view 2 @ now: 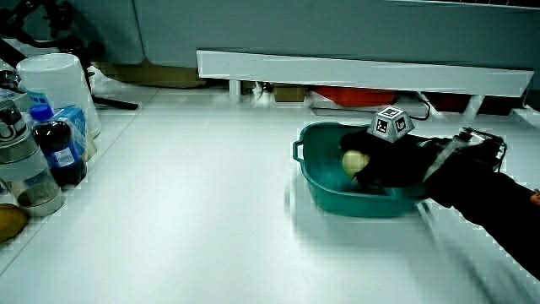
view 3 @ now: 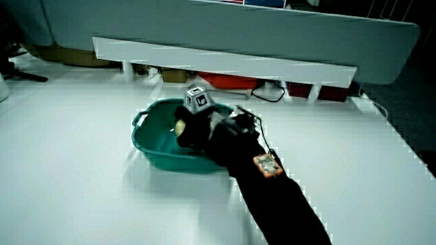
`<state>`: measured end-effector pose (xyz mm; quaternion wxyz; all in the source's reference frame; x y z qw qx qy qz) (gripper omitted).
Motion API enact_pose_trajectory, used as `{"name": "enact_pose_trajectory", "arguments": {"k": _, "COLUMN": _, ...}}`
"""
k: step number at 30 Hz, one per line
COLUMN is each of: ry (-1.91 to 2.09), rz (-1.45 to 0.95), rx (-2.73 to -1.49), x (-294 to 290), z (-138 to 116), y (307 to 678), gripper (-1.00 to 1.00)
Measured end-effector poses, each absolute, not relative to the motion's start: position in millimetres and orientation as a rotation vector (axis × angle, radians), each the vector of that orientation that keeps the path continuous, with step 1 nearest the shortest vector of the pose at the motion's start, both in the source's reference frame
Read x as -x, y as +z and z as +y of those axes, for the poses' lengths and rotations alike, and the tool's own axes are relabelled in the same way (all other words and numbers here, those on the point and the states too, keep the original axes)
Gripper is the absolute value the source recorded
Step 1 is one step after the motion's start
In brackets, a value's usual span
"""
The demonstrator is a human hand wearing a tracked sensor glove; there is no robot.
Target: Place pear into plate
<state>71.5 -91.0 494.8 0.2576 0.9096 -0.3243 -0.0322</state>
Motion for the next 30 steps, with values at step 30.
{"name": "enact_pose_trajectory", "arguments": {"k": 30, "ry": -0.099, "rz": -0.820, "rx": -2.403, "x": -67.8, "z": -89.1, "y": 520.6, "gripper": 0.00}}
